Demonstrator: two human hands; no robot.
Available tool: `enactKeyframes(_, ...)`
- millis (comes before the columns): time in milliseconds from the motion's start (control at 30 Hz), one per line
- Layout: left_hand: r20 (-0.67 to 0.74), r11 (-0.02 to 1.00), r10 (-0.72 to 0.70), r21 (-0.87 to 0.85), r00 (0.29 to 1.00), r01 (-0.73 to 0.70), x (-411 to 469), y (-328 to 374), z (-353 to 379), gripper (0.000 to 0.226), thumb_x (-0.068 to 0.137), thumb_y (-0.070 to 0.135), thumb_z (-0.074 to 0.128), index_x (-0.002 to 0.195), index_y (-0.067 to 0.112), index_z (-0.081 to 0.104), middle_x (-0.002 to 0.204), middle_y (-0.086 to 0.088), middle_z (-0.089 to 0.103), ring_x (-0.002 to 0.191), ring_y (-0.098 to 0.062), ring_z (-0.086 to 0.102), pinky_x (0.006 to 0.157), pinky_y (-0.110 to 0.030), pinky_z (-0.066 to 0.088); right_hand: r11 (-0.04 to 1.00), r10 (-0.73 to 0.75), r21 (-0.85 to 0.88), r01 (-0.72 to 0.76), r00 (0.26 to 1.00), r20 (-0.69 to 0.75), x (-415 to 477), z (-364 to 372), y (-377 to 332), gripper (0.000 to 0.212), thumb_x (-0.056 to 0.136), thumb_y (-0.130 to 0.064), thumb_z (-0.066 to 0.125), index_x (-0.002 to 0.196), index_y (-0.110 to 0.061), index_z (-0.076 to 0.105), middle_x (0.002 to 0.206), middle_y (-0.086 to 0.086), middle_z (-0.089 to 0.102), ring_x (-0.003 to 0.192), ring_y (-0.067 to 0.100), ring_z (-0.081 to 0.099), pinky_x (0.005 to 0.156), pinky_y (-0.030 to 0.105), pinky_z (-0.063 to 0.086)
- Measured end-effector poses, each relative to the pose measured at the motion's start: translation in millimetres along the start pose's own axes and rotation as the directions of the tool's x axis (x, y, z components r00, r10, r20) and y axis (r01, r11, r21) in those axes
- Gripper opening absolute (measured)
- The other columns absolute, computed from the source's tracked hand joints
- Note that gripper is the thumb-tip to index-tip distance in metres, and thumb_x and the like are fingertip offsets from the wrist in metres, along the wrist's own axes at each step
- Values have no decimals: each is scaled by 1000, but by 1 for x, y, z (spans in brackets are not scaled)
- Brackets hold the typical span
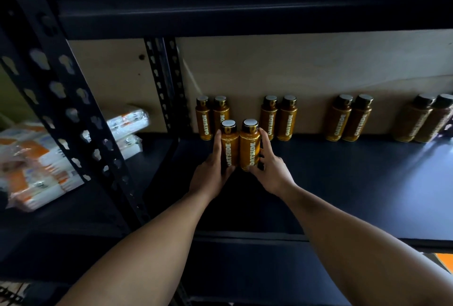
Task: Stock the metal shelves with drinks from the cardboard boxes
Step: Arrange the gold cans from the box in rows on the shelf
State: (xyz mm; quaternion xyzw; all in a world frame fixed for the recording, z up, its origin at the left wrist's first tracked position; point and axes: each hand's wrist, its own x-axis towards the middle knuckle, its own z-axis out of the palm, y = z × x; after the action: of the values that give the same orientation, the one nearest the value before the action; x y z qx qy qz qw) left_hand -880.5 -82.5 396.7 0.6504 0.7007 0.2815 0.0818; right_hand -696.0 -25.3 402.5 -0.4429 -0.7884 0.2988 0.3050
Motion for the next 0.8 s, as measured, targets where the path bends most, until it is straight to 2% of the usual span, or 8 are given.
enactKeyframes(167, 0, 1000, -2, -6, 1000, 2, 6, -2, -1, 105, 100, 46, 55, 125, 64, -45, 166, -5, 24, 129, -30, 57, 102, -52, 50, 1000, -3, -9, 3, 1000, 16, 9, 1, 2, 114, 94, -26, 73, 147, -63, -21, 156, -1, 48, 133, 25, 57, 109, 49, 48)
enactKeyframes(433, 6, 999, 13, -31, 1000, -12, 6, -6, -1, 105, 99, 47, 56, 129, 62, -43, 168, -2, 17, 139, -30, 47, 107, -53, 44, 999, -31, -13, 31, 1000, -6, 8, 5, 5, 113, 96, -29, 71, 141, -69, -26, 158, -4, 47, 134, 22, 56, 110, 49, 47)
enactKeyframes(800, 25, 999, -28, -38, 999, 29, 5, -6, -1, 103, 100, 47, 54, 127, 61, -45, 169, -1, 14, 140, -31, 46, 108, -55, 44, 999, -34, -29, 34, 999, 7, 6, 5, 8, 114, 95, -33, 72, 146, -64, -25, 160, -6, 43, 139, 24, 51, 112, 47, 46)
